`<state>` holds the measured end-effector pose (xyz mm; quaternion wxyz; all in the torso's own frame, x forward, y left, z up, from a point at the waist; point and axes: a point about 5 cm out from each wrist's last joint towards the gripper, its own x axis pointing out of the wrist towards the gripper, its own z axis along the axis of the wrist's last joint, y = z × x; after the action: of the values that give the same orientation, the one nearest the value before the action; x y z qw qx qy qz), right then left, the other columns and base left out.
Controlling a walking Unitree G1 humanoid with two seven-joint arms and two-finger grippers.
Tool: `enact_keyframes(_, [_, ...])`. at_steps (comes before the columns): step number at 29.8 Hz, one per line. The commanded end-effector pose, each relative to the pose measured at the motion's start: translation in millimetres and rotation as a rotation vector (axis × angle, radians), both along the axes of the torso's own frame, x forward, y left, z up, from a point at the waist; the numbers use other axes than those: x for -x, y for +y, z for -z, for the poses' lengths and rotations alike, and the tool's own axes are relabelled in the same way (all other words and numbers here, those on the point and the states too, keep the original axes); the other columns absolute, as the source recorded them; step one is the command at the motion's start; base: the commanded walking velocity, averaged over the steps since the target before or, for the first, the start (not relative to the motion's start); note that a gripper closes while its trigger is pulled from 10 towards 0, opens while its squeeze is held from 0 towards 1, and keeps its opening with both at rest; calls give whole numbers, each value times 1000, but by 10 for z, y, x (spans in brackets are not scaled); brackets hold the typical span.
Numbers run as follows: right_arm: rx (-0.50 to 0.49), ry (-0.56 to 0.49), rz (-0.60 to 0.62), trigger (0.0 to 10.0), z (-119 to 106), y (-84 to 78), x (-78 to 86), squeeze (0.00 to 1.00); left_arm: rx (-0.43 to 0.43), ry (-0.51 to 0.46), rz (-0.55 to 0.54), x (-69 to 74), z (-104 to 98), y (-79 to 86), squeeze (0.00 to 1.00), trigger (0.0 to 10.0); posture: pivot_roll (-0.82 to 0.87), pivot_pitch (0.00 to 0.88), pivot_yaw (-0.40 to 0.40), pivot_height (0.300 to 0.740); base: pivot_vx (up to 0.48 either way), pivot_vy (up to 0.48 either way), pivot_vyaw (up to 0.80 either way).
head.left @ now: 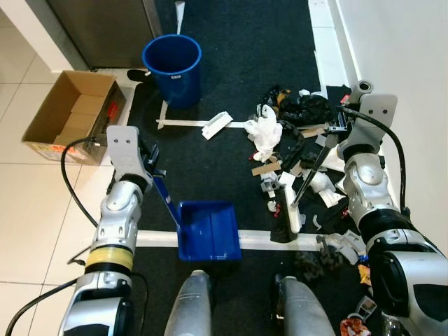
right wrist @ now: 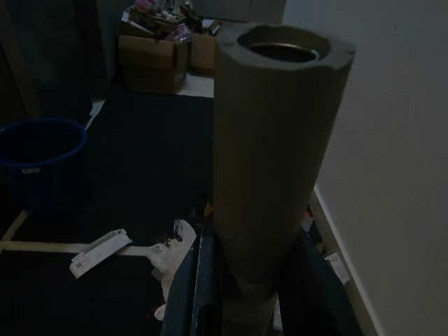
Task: Sweep floor
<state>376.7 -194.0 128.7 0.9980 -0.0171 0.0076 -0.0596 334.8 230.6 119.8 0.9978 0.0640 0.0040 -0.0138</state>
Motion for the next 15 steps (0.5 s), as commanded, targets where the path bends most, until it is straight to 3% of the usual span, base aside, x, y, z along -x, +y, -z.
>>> enact_keyframes(1, [17,-18,11,10000,-9,-38,10,0,-33,-5,54,-16,-36,18,0,10000,23,232,5,740,0,0,0])
enact_keyframes(6, [22,-14,25,10000,19,-93,33,0,-76,-63,95,-84,-159,46,0,10000,14,229,12,740,0,0,0])
enact_keyframes(10, [22,-10,34,10000,36,-118,45,0,-89,-55,99,-115,-163,66,0,10000,9,226,16,740,0,0,0])
enact_keyframes(15, [23,-2,45,10000,69,-138,62,0,-35,-12,106,-122,-7,91,0,10000,-11,217,22,740,0,0,0])
